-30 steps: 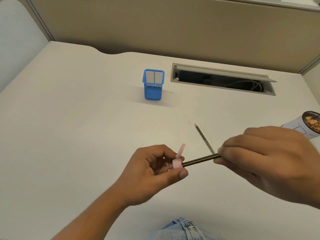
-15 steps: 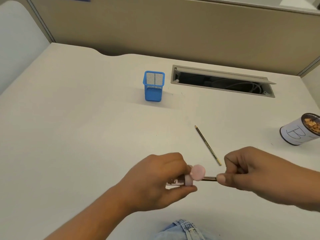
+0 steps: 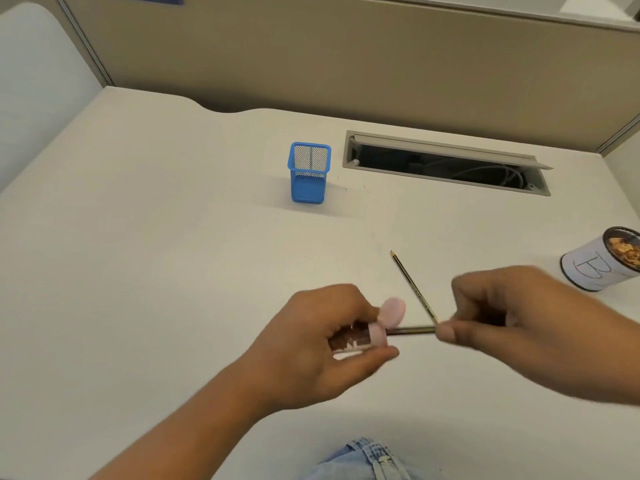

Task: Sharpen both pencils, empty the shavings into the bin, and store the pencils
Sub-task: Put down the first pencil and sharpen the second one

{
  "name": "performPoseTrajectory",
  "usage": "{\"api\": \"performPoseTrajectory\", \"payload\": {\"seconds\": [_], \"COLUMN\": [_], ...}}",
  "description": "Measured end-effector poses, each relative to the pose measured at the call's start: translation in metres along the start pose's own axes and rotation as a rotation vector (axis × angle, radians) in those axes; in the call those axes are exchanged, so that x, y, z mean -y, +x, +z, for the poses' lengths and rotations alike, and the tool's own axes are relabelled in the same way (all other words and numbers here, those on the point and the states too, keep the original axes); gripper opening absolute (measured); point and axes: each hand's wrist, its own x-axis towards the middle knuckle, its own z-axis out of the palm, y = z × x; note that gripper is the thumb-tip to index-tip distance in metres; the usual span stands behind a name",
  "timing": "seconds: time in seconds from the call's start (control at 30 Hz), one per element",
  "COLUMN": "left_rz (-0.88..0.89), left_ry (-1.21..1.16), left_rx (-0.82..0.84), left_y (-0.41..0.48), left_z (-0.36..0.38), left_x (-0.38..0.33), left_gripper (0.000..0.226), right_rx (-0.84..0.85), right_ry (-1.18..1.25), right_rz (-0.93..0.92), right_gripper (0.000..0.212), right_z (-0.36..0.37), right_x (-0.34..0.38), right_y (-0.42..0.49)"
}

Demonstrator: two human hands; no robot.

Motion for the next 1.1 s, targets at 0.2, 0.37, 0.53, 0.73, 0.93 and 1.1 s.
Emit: {"api": "performPoseTrajectory", "payload": {"seconds": [0.2, 0.37, 0.53, 0.73, 0.93, 1.1], "left_rz": [-0.094, -0.372, -0.109, 0.036, -0.318, -0.356], "left_ry": [-0.104, -0.488, -0.144, 0.05, -0.363, -0.535], "left_rx": [0.03, 0.043, -0.066, 0.02, 0.006, -0.042], "left_y": [0.005, 0.001, 0.004, 0.005, 0.003, 0.006], "left_z": [-0.003, 0.0, 0.003, 0.003, 0.001, 0.0], "left_x": [-0.004, -0.013, -0.01, -0.007, -0.011, -0.02], "left_gripper": [0.02, 0.021, 0.023, 0.021, 0.022, 0.022], "right_rx": [-0.019, -0.349, -0.229, 0.253, -0.164, -0.481], "right_ry": [0.11, -0.547, -0.325, 0.257, -0.365, -0.668], "right_rz": [-0.018, -0.758, -0.375, 0.194, -0.578, -0.831], "right_gripper": [0.022, 0.023, 0.032, 0.029, 0.011, 0.025], "right_z": [-0.002, -0.017, -0.007, -0.008, -0.022, -0.026], "right_x": [-0.013, -0.022, -0.008, -0.007, -0.017, -0.014], "right_y": [-0.003, 0.0, -0.004, 0.003, 0.001, 0.004]}}
